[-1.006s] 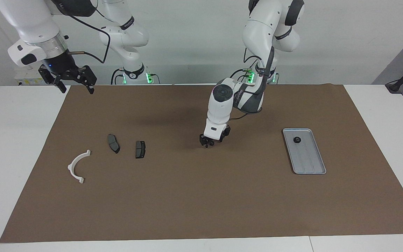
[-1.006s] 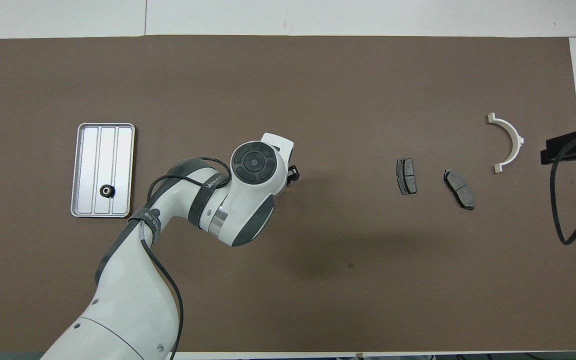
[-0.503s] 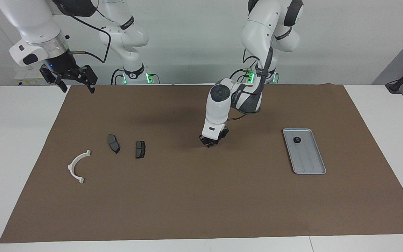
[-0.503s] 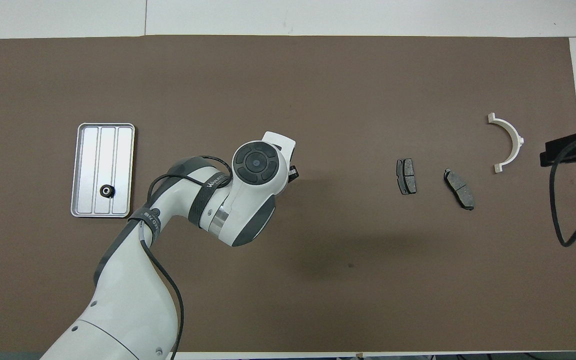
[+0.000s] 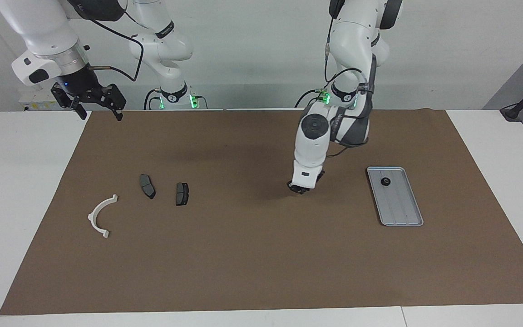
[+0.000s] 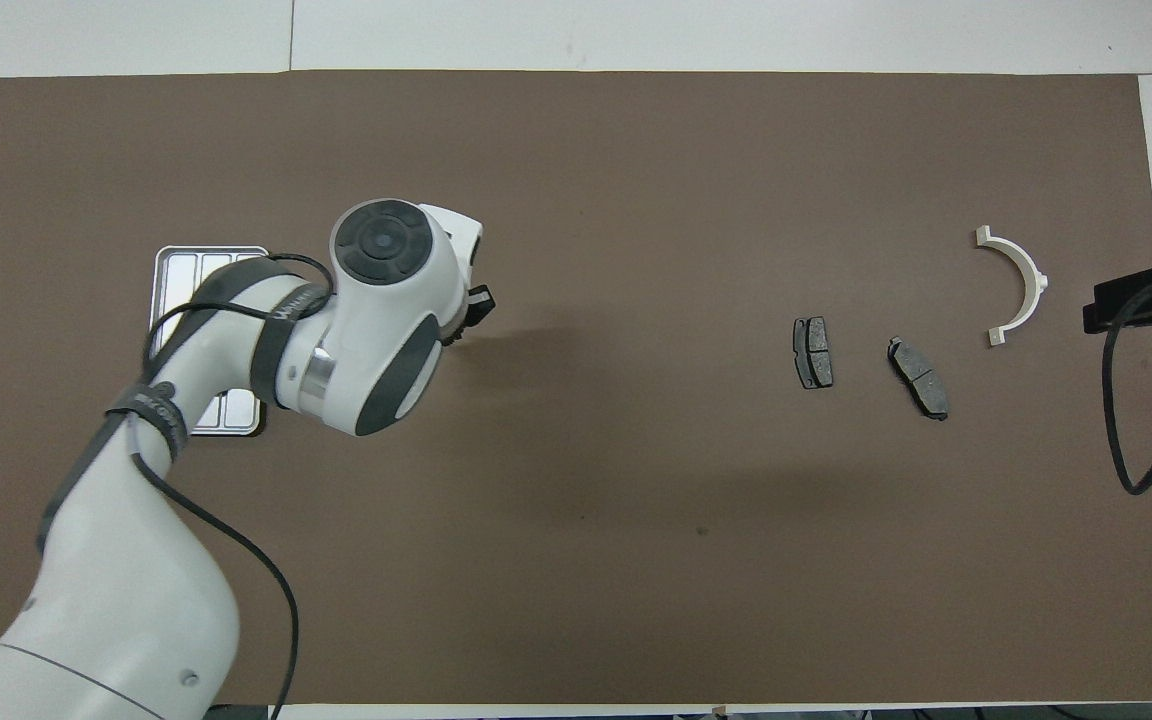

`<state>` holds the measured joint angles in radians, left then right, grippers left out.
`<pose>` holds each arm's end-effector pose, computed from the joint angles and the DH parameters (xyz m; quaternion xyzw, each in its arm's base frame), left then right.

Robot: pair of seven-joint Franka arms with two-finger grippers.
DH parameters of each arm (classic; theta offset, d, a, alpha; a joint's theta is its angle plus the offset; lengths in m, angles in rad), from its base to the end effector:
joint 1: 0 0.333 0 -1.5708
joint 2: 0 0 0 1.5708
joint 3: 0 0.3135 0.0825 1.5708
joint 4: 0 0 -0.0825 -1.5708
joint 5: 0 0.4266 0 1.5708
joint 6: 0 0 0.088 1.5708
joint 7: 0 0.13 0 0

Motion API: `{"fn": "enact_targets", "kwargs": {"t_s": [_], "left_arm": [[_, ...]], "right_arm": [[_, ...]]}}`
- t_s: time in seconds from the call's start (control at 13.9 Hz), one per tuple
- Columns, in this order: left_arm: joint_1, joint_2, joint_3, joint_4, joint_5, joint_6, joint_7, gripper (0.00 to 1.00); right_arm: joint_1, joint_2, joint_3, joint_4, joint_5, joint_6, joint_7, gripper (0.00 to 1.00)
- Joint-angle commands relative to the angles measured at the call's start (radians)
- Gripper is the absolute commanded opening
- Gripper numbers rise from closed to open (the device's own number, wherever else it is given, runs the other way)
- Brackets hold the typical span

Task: Pick bearing gear from pile to tray
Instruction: 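Carry the second gear into the tray and open the left gripper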

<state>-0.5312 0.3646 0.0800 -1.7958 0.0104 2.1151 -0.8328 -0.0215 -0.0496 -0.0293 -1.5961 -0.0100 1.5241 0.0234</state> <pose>0.6034 -0.2943 0.2947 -0.9824 -0.1846 0.0065 0.0282 0.5756 -0.0310 0.6111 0.9992 -0.0372 -0.0113 0.0041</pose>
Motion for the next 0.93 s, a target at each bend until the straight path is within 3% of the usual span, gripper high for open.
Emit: {"fn": "enact_targets", "kwargs": {"t_s": [0.0, 0.22, 0.5, 0.65, 0.86], "left_arm": [[0.143, -0.070, -0.012, -0.057, 0.016, -0.032, 0.197, 0.00], [0.291, -0.084, -0.012, -0.096, 0.016, -0.008, 0.470, 0.00], [0.430, -0.072, -0.014, -0.131, 0.016, 0.110, 0.624, 0.00], [0.476, -0.058, -0.012, -0.132, 0.014, 0.137, 0.724, 0.00], [0.484, -0.044, -0.012, -0.167, 0.014, 0.202, 0.728, 0.00]], "right_arm": [[-0.017, -0.024, 0.008, -0.021, 0.001, -0.004, -0.022, 1.00], [-0.017, -0.022, 0.009, -0.021, 0.001, -0.004, -0.022, 1.00], [-0.009, -0.012, 0.009, -0.015, 0.001, -0.005, -0.019, 1.00], [-0.009, -0.010, 0.009, -0.015, 0.001, -0.004, -0.019, 1.00], [-0.014, -0.010, 0.009, -0.015, 0.001, -0.004, -0.020, 1.00]]}}
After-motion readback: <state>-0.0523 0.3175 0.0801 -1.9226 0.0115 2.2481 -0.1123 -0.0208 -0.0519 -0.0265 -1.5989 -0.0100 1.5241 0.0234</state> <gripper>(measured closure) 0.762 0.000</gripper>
